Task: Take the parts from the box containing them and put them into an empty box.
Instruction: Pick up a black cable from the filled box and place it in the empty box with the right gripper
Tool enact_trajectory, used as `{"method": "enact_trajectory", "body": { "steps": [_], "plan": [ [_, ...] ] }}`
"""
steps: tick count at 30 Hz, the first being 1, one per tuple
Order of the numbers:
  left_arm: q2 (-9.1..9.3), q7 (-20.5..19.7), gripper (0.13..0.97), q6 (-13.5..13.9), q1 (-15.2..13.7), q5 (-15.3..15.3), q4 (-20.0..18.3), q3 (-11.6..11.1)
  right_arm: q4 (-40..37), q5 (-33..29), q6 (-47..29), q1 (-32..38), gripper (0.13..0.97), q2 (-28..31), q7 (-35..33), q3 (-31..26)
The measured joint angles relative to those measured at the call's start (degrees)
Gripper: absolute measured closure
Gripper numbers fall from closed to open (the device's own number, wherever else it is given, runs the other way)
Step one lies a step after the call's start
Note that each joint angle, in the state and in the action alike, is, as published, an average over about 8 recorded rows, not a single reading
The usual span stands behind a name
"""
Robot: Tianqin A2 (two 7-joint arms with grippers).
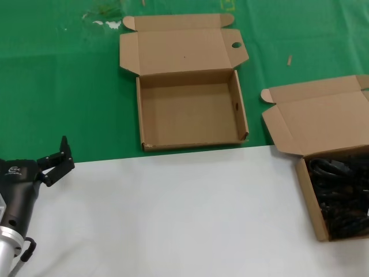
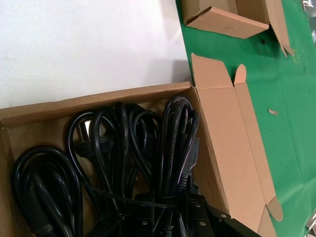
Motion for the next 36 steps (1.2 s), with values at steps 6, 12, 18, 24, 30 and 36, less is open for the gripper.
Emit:
{"method": "enact_trajectory", "body": {
  "steps": [6,12,18,24,30,36],
  "plan": [
    [0.00,0.00,0.132,0.00,0.00,0.00,0.00,0.00,2.40,0.21,1.07,0.41,0.855,1.47,0.09,0.13],
    [0.00,0.00,0.132,0.00,0.00,0.00,0.00,0.00,8.31,0.27,3.32,-1.50,0.859,5.25,0.33,3.03],
    [0.00,0.00,0.132,0.00,0.00,0.00,0.00,0.00,13.78,0.20,5.54,-4.23,0.862,8.02,0.04,7.87],
    [0.00,0.00,0.132,0.00,0.00,0.00,0.00,0.00,14.86,0.28,6.58,1.76,0.863,2.89,-3.85,6.51],
    [0.00,0.00,0.132,0.00,0.00,-0.01,0.00,0.00,8.74,0.35,4.11,12.34,0.863,-10.87,-11.37,0.83],
    [0.00,0.00,0.132,0.00,0.00,-0.01,0.00,0.00,-1.81,0.36,-0.68,17.56,0.863,-24.64,-18.87,-1.01]
  ]
}}
